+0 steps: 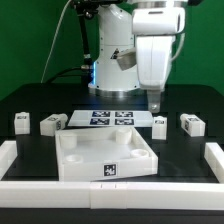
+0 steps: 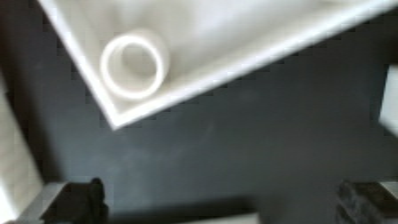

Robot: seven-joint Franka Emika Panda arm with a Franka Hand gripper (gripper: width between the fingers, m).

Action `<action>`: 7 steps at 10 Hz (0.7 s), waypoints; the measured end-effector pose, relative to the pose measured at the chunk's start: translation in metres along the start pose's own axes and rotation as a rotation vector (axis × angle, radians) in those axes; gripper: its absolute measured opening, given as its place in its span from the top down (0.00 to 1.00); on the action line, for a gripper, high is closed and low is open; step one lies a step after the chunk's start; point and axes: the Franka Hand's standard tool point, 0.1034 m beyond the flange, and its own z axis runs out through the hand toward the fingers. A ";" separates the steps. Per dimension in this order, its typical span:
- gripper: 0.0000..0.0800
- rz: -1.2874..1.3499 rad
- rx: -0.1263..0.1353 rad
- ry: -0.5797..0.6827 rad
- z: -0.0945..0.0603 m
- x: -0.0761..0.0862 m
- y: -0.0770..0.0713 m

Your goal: Assemble one leg

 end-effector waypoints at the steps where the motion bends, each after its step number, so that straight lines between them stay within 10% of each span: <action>1: 0.19 0.030 -0.002 0.001 -0.001 0.001 0.001; 4: 0.19 0.018 -0.006 0.002 0.001 0.000 0.001; 5: 0.19 -0.071 -0.043 0.010 0.006 -0.005 -0.001; 7: 0.19 -0.276 -0.063 -0.003 0.020 -0.023 -0.025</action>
Offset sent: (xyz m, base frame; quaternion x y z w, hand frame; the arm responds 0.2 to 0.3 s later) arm 0.0000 0.0000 0.0000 0.0000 0.0000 0.0000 1.0000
